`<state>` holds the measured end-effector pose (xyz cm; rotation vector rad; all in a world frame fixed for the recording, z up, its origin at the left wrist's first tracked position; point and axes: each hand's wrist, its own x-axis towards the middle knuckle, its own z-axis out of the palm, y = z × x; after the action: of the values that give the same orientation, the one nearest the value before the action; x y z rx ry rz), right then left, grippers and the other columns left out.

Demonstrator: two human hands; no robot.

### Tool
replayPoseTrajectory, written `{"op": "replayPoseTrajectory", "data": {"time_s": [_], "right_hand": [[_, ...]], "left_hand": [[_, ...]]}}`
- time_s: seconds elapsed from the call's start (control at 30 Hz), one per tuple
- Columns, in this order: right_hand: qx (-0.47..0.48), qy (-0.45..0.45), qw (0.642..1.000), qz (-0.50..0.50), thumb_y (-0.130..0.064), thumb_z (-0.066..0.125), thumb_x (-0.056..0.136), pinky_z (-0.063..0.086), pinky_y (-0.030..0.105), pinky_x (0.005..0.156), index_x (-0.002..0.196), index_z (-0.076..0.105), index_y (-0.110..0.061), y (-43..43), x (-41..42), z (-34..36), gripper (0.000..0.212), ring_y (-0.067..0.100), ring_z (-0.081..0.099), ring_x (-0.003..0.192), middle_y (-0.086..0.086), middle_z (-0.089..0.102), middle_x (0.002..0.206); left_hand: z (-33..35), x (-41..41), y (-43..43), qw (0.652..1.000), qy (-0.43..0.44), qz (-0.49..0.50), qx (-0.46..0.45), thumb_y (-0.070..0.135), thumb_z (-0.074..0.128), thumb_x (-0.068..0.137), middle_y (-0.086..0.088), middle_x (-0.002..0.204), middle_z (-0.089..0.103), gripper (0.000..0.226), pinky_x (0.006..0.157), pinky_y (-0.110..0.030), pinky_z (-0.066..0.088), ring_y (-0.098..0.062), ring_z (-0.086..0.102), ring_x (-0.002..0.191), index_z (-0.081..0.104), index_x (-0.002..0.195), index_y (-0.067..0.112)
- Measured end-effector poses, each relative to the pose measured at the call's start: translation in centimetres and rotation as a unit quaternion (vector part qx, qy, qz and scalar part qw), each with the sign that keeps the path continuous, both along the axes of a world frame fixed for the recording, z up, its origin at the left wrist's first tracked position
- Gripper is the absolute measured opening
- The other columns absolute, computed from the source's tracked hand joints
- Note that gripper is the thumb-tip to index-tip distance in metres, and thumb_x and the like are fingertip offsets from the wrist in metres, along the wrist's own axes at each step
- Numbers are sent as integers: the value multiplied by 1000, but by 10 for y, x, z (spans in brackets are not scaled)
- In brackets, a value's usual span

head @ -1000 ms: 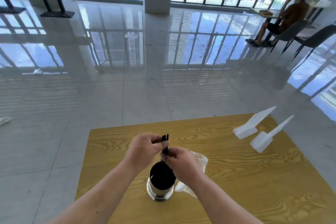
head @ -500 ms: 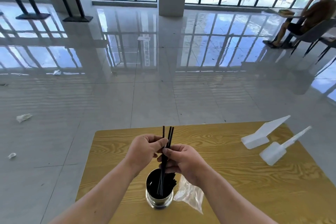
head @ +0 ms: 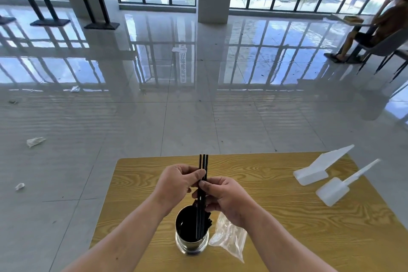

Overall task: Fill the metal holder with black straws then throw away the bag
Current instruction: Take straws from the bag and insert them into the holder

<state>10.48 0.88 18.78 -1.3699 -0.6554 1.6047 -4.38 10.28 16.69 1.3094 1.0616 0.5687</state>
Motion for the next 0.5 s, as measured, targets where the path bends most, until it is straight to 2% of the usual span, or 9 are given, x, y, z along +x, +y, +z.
{"op": "replayPoseTrajectory", "data": {"time_s": [0.13, 0.33, 0.4, 0.5], "right_hand": [[4, 13, 1000, 6, -22, 71, 100, 57, 30, 64, 94, 85, -18, -1, 0, 3, 16, 25, 73, 75, 14, 78, 92], [1, 16, 999, 44, -22, 69, 102, 61, 35, 69, 107, 82, -12, -2, -2, 2, 17, 27, 74, 76, 13, 76, 90], [3, -4, 999, 43, -24, 69, 103, 62, 37, 72, 109, 82, -12, -3, -3, 2, 19, 27, 75, 74, 15, 79, 93], [14, -17, 1000, 10, -22, 67, 104, 64, 38, 73, 120, 77, -12, -7, -5, 2, 22, 28, 77, 76, 18, 81, 105]], "left_hand": [[3, -2, -1, 1000, 6, 2, 6, 30, 84, 91, -4, 81, 83, 10, 63, -23, 52, -9, 74, 71, 87, 85, 23], [7, -5, -6, 999, 33, -10, -12, 31, 83, 93, 2, 76, 81, 15, 60, -20, 50, -4, 69, 65, 86, 87, 18], [9, -8, -5, 998, 45, 1, -38, 34, 82, 93, 2, 77, 81, 18, 63, -25, 50, -5, 70, 67, 85, 88, 16], [9, -9, -1, 987, 5, 79, -141, 28, 84, 92, 1, 75, 77, 17, 64, -31, 51, -14, 65, 69, 82, 87, 12]]}}
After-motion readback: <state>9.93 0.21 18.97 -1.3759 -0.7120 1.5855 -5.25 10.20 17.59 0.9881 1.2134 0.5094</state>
